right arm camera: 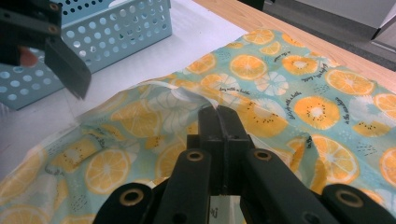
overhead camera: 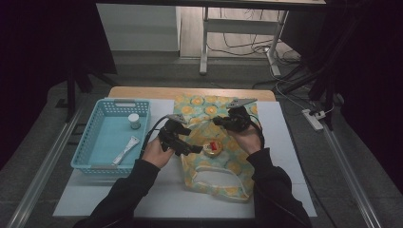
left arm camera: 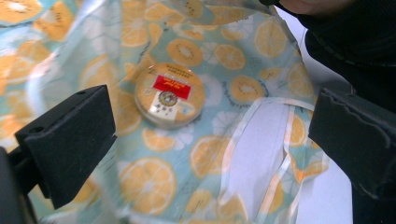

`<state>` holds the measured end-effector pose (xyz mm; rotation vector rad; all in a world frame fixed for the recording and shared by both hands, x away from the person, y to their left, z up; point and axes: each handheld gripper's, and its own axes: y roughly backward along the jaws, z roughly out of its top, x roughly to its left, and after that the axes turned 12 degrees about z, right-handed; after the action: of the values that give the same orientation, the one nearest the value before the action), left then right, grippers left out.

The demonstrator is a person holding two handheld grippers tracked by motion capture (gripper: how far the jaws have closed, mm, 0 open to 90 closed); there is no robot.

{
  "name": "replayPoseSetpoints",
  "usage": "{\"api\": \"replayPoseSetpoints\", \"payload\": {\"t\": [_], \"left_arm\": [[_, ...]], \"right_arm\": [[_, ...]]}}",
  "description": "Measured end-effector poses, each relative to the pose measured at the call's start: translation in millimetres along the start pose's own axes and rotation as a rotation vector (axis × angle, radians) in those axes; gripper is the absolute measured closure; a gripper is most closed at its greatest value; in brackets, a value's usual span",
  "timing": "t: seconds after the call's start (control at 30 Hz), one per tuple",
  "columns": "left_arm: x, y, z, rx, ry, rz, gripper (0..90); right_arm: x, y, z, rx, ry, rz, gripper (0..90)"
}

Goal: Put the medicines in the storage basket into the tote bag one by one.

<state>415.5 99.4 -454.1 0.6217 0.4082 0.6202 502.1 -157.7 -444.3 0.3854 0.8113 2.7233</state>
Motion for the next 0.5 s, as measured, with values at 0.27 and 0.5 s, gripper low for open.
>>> {"api": "replayPoseSetpoints", "payload": {"t": [0.27,0.5], "left_arm": [[10.8,29.9,-9.9,-0.029,0.007,0.050,0.0],[23.2,57.3,-19.9,-0.013,0.032,0.124,0.0]], "right_arm": [[-1.0,0.1,-0.8,0.001,-0.002,-0.005,90.0],[-1.0,0.6,-1.2,0.001,0.000,-0.011,90.0]]}}
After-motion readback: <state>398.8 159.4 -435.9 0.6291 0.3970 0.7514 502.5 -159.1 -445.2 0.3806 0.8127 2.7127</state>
